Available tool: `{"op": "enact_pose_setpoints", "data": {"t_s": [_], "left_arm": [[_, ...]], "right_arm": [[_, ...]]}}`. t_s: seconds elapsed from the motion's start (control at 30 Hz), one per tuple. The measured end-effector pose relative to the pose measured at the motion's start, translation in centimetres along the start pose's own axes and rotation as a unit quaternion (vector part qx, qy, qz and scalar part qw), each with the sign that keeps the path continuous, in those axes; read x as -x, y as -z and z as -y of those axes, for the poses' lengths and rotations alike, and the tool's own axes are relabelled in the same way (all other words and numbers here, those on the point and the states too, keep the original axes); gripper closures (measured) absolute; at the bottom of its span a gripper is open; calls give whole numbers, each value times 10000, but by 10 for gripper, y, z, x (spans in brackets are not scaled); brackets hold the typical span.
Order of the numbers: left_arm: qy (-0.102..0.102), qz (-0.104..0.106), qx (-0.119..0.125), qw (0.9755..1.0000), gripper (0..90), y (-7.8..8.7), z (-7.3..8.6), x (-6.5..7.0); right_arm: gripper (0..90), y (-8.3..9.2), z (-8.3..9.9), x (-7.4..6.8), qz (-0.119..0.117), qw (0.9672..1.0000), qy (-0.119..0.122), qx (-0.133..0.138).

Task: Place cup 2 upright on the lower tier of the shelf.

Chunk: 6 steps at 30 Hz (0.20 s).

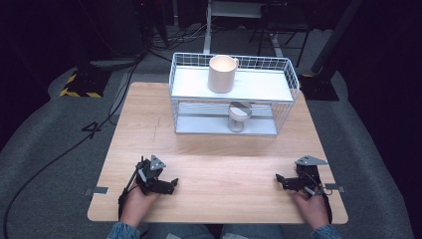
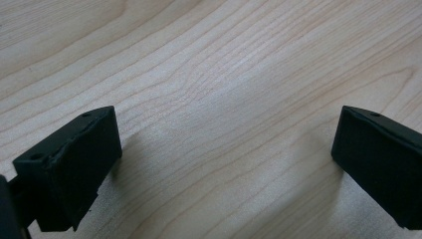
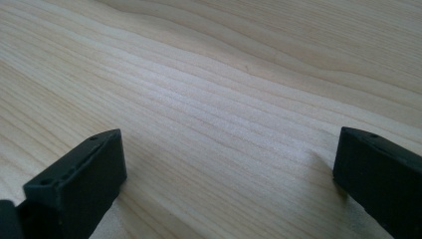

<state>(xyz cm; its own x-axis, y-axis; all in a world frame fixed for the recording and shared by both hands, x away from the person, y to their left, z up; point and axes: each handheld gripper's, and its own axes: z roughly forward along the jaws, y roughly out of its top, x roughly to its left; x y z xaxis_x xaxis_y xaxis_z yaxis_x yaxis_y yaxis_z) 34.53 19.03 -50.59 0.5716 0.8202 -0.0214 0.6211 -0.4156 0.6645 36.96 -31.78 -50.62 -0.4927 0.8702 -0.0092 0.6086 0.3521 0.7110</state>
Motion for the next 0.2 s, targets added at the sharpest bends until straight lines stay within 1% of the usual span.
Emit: {"op": "enact_pose_setpoints", "data": {"t_s": [0.2], "left_arm": [[6,-8,2,10000,0,0,0,0]], "right_arm": [[3,0,0,0,-1,10000,2,0]]}}
